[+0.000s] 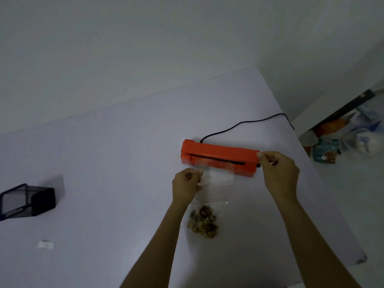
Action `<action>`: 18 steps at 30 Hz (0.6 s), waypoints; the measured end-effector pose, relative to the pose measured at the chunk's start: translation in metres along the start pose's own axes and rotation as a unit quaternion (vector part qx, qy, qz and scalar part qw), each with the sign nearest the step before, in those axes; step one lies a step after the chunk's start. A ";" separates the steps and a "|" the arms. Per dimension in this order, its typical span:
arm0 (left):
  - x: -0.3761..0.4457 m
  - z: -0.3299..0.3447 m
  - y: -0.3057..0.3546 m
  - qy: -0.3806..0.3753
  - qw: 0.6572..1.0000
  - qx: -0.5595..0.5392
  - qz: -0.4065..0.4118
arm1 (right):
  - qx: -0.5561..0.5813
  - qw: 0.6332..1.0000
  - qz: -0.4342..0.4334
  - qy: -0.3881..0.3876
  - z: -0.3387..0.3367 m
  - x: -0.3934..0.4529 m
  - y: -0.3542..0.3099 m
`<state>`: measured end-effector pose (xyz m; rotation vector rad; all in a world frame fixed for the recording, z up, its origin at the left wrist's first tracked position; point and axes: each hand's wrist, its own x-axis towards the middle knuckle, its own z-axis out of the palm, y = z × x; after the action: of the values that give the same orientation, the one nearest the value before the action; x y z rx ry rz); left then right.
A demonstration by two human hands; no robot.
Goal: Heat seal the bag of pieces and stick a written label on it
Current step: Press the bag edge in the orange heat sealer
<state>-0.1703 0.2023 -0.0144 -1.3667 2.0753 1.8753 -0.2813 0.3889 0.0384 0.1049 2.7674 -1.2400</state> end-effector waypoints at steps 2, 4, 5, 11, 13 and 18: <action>0.000 0.000 0.000 0.000 1.000 -0.003 0.001 | -0.002 1.000 0.004 -0.002 0.002 0.001 0.003; 0.000 0.000 0.000 0.000 1.000 -0.005 0.002 | -0.006 1.000 0.002 -0.003 0.003 0.002 0.004; 0.001 0.000 -0.001 0.001 1.000 -0.002 0.002 | -0.007 1.000 0.002 -0.004 0.003 0.003 0.004; 0.004 0.000 -0.003 0.005 1.000 0.007 0.003 | -0.006 1.000 0.004 -0.003 0.004 0.003 0.006; 0.004 0.000 -0.004 0.003 1.000 0.008 0.002 | -0.005 1.000 0.005 -0.003 0.004 0.003 0.007; 0.005 -0.002 -0.005 0.008 1.000 0.020 0.002 | -0.014 1.000 0.010 -0.008 0.005 0.005 0.009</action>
<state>-0.1693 0.1988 -0.0207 -1.3727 2.1132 1.8192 -0.2850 0.3910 0.0277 0.1184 2.7628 -1.1906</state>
